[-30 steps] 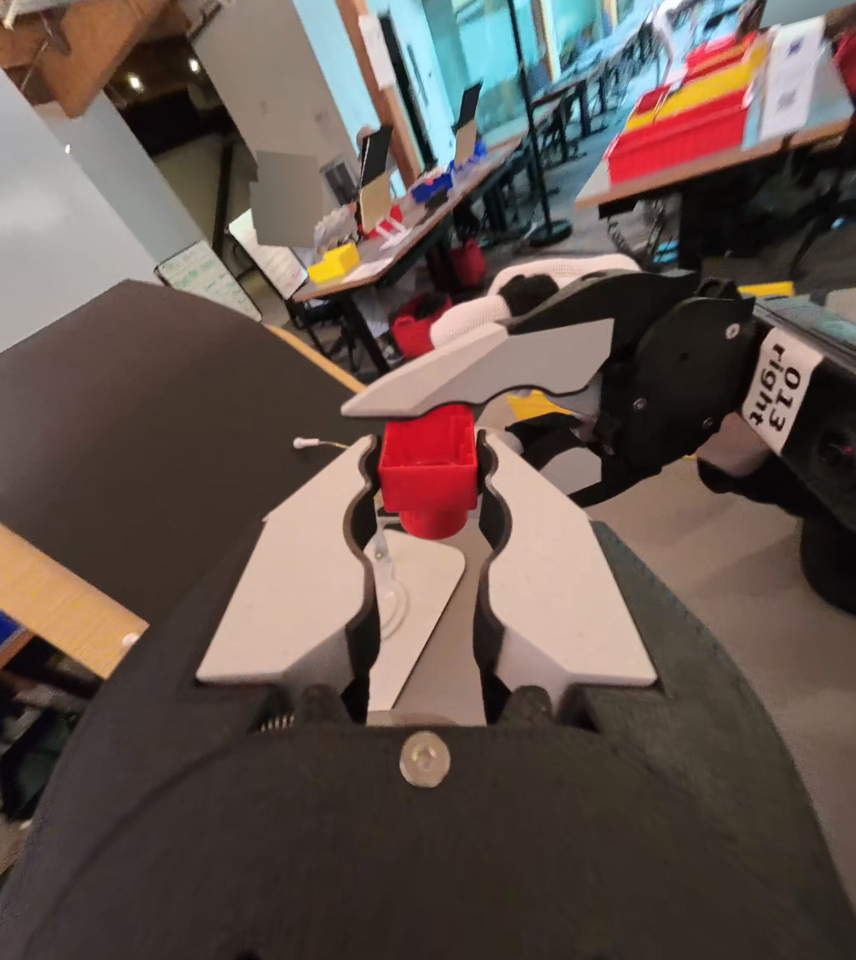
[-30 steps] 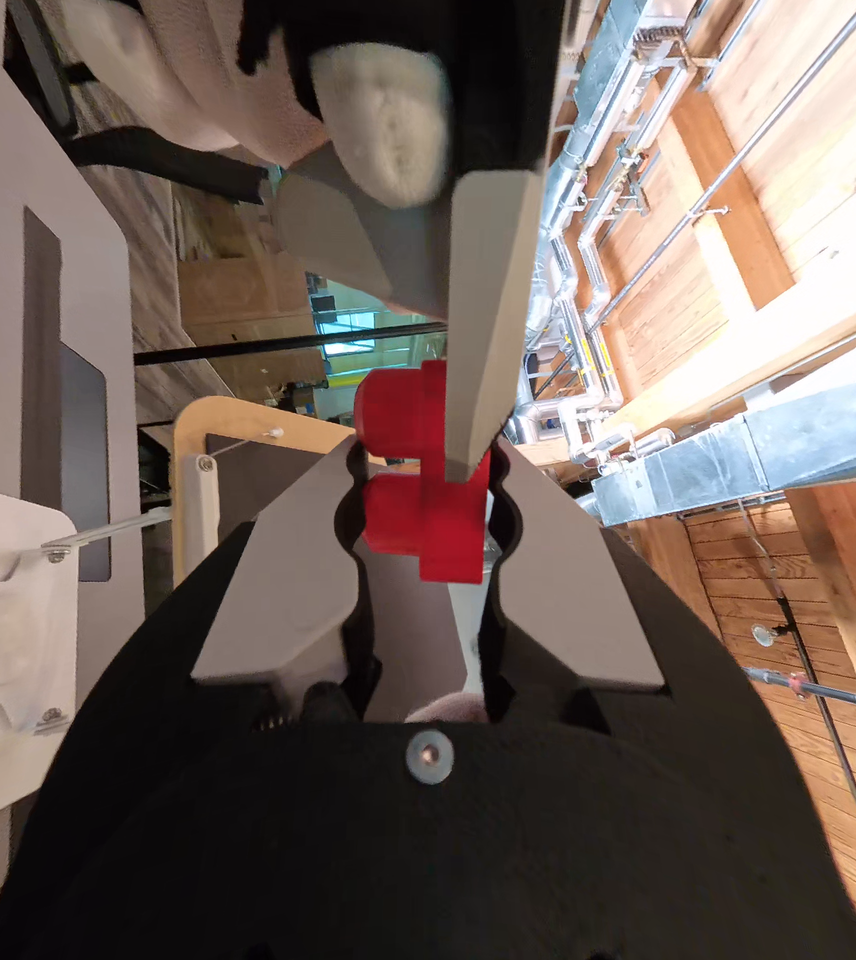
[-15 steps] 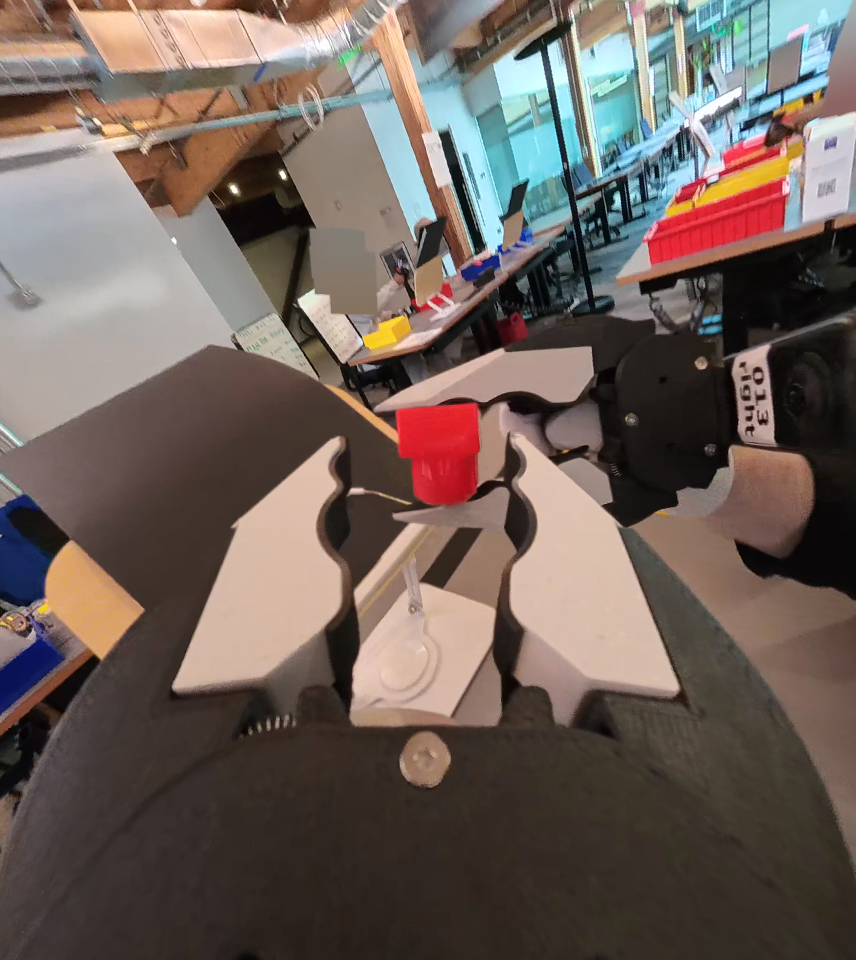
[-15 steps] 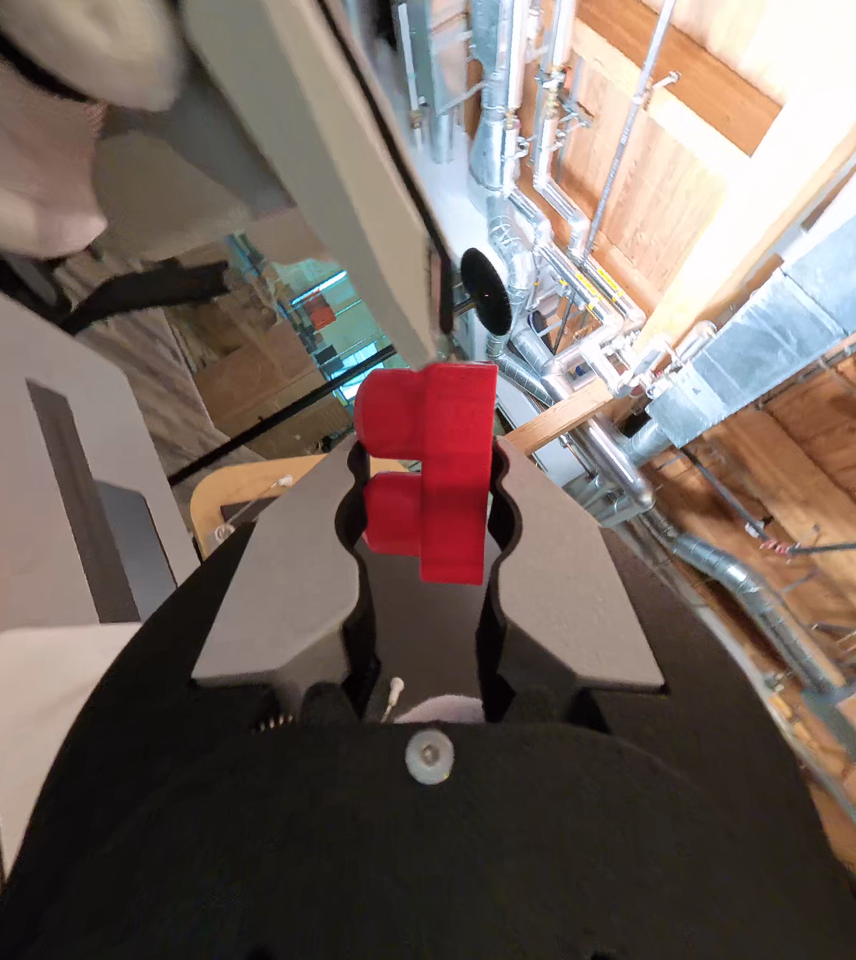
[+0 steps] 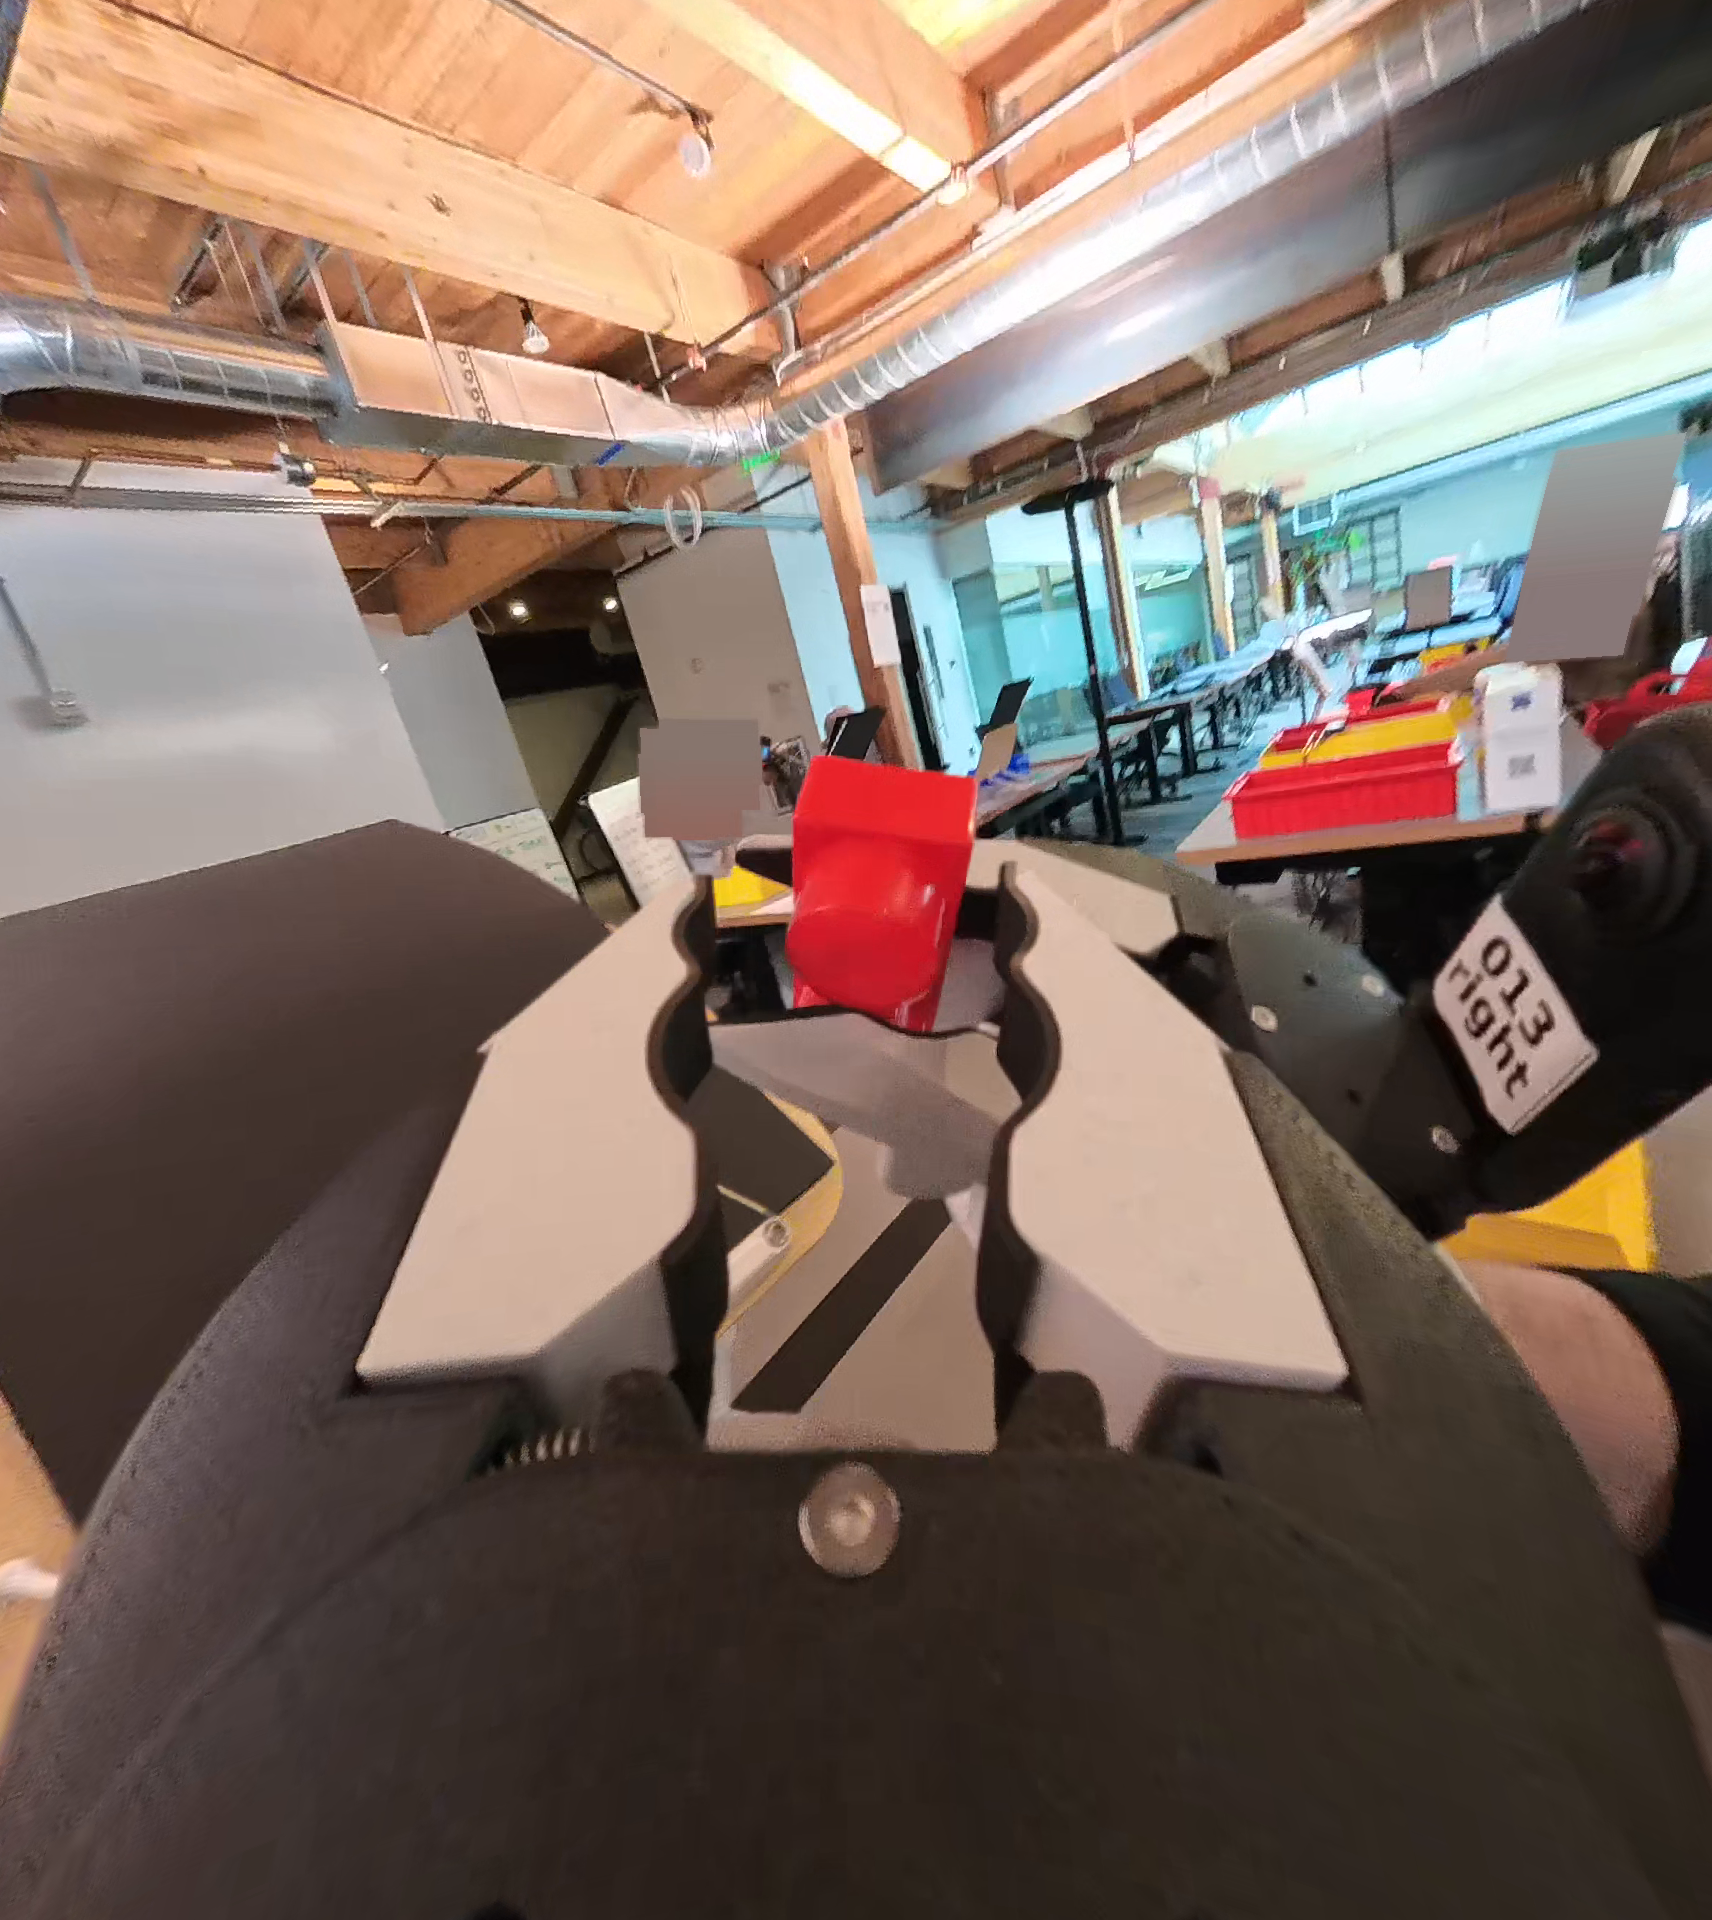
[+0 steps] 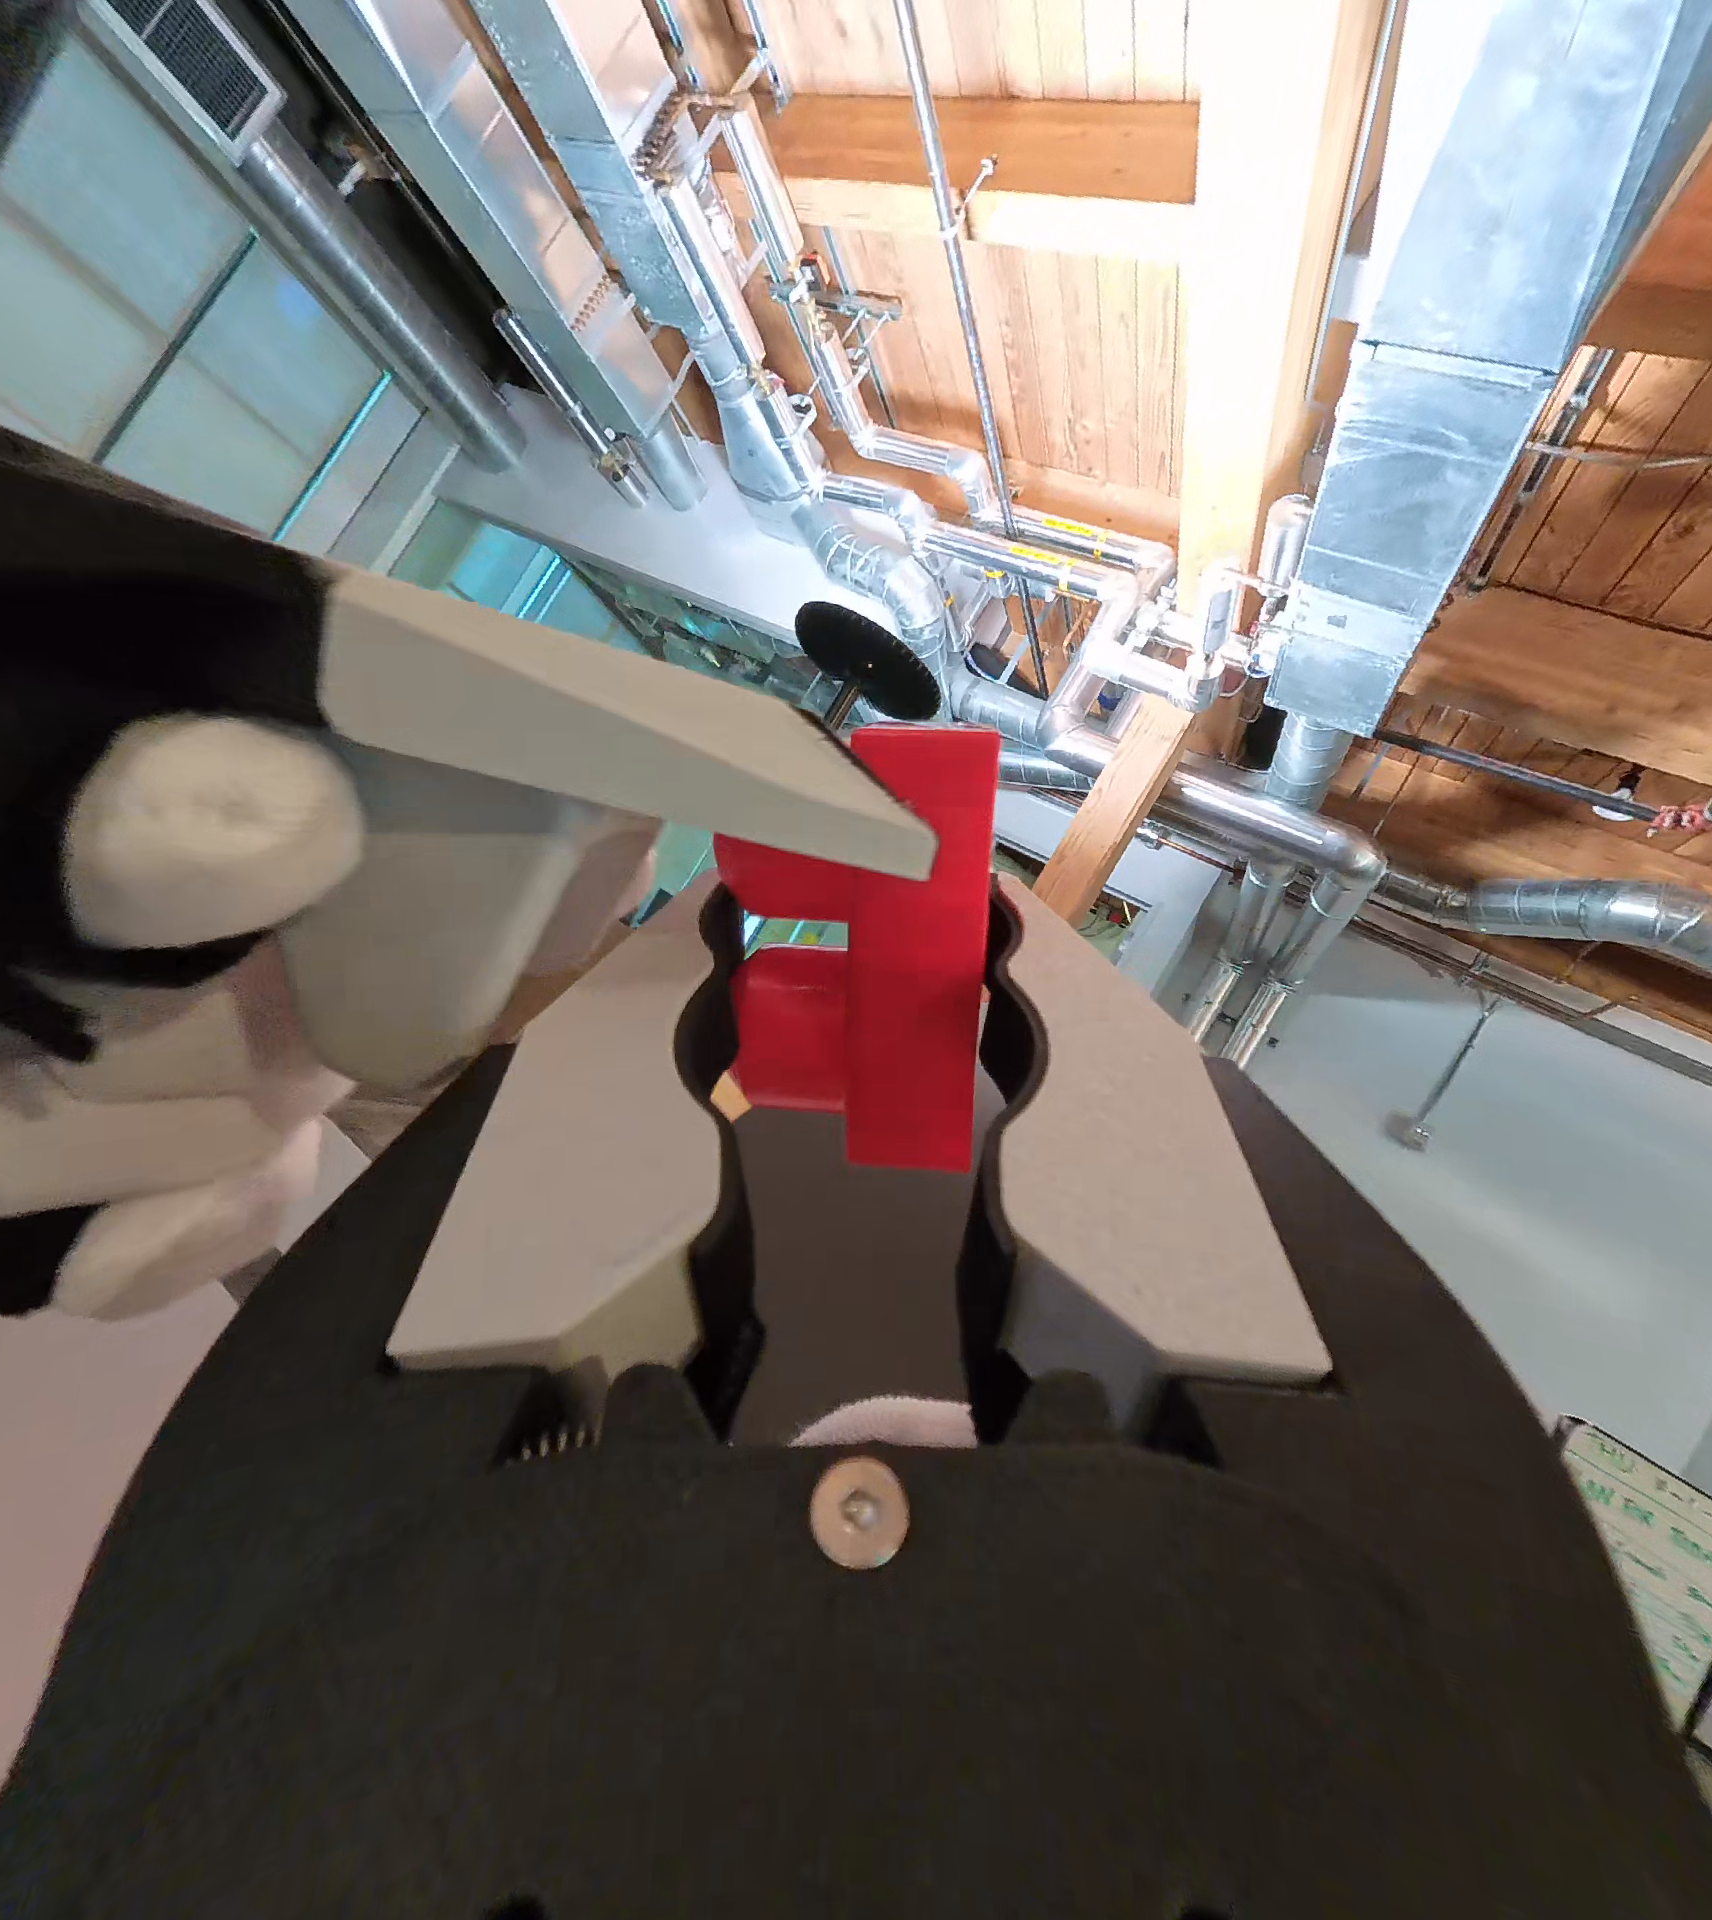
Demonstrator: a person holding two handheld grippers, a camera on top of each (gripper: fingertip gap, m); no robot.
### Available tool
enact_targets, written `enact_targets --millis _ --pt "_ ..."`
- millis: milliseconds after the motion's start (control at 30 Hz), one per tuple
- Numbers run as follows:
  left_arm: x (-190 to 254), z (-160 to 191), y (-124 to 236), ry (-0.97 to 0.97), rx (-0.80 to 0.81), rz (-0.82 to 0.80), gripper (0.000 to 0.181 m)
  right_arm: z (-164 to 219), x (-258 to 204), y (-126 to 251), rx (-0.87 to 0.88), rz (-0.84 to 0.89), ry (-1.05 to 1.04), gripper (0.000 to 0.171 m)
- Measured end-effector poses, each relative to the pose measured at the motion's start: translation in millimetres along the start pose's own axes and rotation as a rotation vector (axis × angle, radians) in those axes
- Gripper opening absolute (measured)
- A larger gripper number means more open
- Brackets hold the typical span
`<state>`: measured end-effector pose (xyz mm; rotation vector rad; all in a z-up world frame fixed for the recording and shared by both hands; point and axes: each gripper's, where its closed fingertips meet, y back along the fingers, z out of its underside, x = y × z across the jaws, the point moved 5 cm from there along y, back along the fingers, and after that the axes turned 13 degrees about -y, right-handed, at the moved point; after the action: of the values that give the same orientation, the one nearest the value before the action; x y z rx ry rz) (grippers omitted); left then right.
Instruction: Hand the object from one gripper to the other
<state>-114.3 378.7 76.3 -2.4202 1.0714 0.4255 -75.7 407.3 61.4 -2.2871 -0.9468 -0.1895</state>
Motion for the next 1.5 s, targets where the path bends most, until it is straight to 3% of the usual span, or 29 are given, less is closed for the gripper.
enact_targets --millis 167,367,467,600,733,867,1133,1500 --pt "1 1 1 -0.037 0.045 -0.011 0.032 3 -4 -2 -0.009 -0.015 -0.058 0.043" --pt "2 0 2 -0.076 0.031 -0.021 0.03 3 -5 -3 -0.023 -0.023 -0.03 0.045" --pt "-3 -2 6 -0.086 0.008 -0.028 0.031 7 -8 -6 -0.047 -0.063 0.02 0.067" --pt "-13 -8 18 -0.14 -0.05 -0.039 0.031 6 -13 -3 -0.041 -0.151 0.122 0.075" --pt "-18 -7 34 -0.394 -0.25 -0.053 0.031 4 -16 3 -0.084 -0.288 0.166 0.062" --pt "-7 0 47 -0.572 -0.429 0.046 0.031 -7 -14 13 -0.093 -0.407 0.145 0.056" --pt "25 8 59 -0.722 -0.529 0.253 0.031 -7 -34 39 -0.2 -0.652 0.317 0.043" --pt "43 17 65 -0.806 -0.625 0.349 0.031 -1 -47 57 -0.312 -0.769 0.447 0.032"
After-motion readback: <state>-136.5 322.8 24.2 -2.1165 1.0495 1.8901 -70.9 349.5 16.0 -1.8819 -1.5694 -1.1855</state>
